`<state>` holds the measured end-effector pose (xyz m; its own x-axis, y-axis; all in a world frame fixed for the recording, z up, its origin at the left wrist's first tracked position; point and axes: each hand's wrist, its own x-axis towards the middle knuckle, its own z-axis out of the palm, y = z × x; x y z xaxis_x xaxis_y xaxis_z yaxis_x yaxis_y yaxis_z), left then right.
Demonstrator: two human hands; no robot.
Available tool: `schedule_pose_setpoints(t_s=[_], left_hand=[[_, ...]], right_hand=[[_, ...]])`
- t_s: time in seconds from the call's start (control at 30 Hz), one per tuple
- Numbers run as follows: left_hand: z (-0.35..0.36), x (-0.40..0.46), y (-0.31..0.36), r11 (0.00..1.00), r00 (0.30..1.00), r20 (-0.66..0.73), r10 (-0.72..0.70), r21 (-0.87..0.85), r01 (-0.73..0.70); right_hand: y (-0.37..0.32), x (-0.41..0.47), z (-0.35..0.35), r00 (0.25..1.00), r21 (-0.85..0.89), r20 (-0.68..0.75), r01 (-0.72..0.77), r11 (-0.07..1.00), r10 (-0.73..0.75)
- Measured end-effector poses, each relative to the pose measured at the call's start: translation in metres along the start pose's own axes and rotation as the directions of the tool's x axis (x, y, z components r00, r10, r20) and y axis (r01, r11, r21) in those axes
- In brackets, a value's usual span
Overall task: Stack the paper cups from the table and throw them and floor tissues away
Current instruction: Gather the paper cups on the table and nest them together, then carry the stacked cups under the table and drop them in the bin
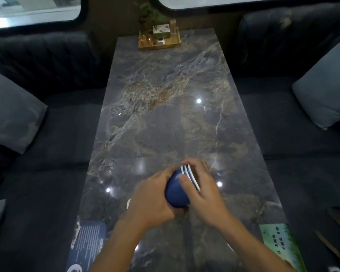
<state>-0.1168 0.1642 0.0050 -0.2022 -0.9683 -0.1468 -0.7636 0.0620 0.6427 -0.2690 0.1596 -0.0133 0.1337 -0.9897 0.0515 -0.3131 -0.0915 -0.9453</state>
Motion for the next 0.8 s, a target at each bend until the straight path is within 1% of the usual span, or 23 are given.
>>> schedule_pose_setpoints(t_s=[0.2,0.33,0.43,0.57,0.63,0.73,0.8], left_hand=[[-0.001,-0.011,0.0,1.0,1.0,-0.029,0.002,0.011,-0.002],[-0.004,-0.022,-0.003,0.999,0.999,-0.025,0.02,0.035,-0.019],[-0.005,-0.035,-0.005,1.0,1.0,-0.021,0.017,0.025,-0.017],[-0.008,-0.059,-0.012,0.999,0.999,-0.031,0.039,0.019,-0.038],[-0.01,-0.072,-0.016,0.998,0.998,-0.018,0.057,-0.019,-0.057],[-0.014,-0.096,-0.025,0.98,0.995,0.025,0.094,-0.177,-0.088],[-0.019,-0.118,-0.038,0.968,0.994,0.02,0.108,-0.231,-0.101]], right_hand=[[-0.007,-0.005,0.001,1.0,0.002,0.021,0.009,1.0,-0.009],[-0.012,-0.015,0.006,0.999,0.023,0.03,-0.011,1.0,0.01],[-0.019,-0.026,0.011,0.999,0.007,0.036,-0.019,1.0,0.019],[-0.027,-0.046,0.022,1.0,-0.01,0.002,-0.012,1.0,0.012],[-0.035,-0.06,0.027,0.999,-0.02,-0.033,0.009,1.0,-0.01],[-0.049,-0.083,0.037,0.992,-0.081,-0.078,0.093,0.992,-0.099],[-0.058,-0.102,0.045,0.986,-0.106,-0.103,0.12,0.987,-0.131]])
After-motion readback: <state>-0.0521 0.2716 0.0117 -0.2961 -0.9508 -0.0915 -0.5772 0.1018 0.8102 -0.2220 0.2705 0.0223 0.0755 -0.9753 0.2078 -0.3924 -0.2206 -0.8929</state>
